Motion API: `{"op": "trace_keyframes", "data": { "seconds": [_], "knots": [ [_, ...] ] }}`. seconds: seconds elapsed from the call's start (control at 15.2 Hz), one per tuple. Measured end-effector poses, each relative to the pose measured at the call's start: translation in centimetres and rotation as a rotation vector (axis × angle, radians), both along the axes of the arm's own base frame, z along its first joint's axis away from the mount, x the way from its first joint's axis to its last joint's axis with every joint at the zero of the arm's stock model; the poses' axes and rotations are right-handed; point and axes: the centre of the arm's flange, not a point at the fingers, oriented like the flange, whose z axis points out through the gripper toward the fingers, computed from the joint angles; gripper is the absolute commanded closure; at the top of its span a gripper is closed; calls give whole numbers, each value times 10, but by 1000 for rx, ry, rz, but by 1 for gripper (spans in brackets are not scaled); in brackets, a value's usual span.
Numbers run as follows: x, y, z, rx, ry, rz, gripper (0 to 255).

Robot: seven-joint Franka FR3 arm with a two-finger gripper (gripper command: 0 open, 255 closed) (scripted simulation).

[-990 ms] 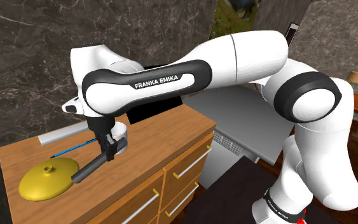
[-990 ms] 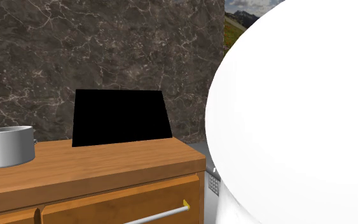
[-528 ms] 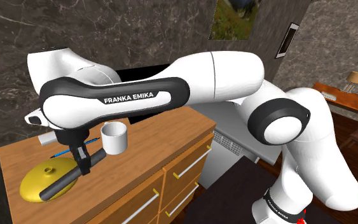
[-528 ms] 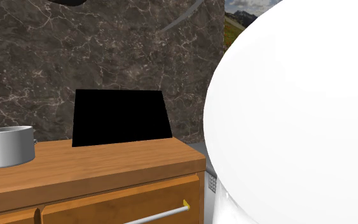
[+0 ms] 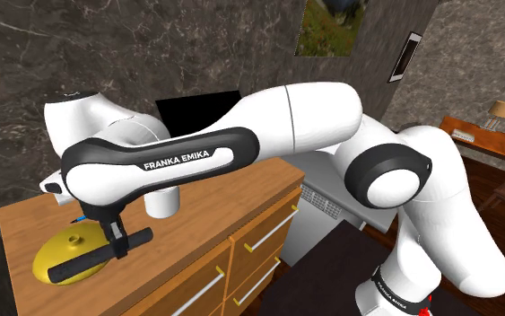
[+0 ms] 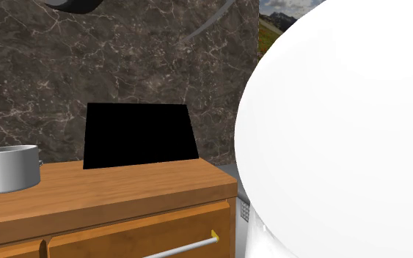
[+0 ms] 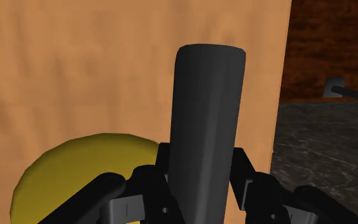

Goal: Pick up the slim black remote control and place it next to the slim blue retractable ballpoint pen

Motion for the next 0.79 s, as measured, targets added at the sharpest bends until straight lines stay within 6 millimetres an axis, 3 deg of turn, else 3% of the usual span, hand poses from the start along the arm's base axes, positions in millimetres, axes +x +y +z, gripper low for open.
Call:
{"op": "trace_keyframes", "data": {
  "seconds": [0.2,0.73,0.79],
  "knots": [
    [0,0,-13,2,-1,0,255],
    [-1,0,-16,-1,2,2,255],
    [-1,0,-16,-1,2,2,0]
  ]
}}
